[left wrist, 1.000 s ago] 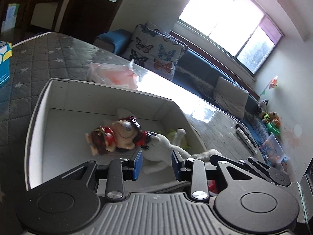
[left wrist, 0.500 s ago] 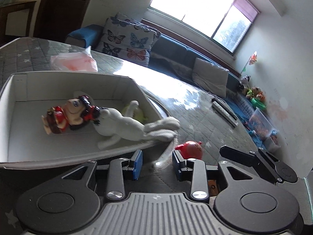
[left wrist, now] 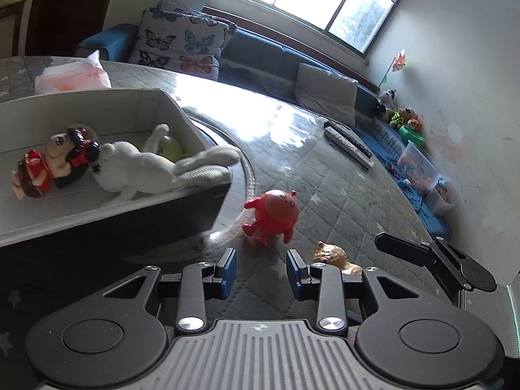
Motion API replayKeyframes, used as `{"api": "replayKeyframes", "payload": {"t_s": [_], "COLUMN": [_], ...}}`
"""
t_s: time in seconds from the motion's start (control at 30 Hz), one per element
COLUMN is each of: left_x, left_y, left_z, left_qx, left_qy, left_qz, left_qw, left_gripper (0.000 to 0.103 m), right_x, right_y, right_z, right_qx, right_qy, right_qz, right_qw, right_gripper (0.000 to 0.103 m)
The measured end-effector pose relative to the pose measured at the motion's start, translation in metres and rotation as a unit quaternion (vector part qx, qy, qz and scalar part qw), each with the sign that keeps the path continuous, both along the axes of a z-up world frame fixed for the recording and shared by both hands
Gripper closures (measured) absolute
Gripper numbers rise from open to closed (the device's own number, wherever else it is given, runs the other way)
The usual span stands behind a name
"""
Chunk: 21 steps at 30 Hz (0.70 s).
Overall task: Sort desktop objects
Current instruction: 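Move the left gripper down to the tan dog figure on the table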
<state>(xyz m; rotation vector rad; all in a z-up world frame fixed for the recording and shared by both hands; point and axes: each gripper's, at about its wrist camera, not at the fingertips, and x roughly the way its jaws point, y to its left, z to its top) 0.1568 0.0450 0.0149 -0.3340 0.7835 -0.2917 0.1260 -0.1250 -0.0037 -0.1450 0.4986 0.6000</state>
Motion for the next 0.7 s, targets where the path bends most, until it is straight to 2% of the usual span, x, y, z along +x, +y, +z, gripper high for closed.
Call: {"api": "replayKeyframes", "payload": {"t_s": [0.3, 0.5, 0.7], "left_x": [0.008, 0.014, 0.030], "left_y": [-0.026, -0.041, -0.052], "left_z": [-0.012, -0.017, -0.030], "left_qx": [-0.002, -0.023, -0.052], "left_qy": [0.017, 0.022, 0.054], "left_qz": [-0.036, -0.059, -0.066], "left_qw": [0.9992, 0.9978, 0.9950], "left_gripper": [0.067, 0.067, 0.067], "right_x": [0.007, 0.012, 0.021], "right_y": [-0.029, -0.036, -0.040], "right_z": [-0.025, -0.040, -0.048], "right_qx": [-0.018, -0.017, -0.011], "right_qy": [0.035, 0.054, 0.069], "right_qz": [-0.049, -0.059, -0.064], "right_qw": [0.998, 0.997, 0.996], "right_gripper": [0.001, 0.010, 0.020]}}
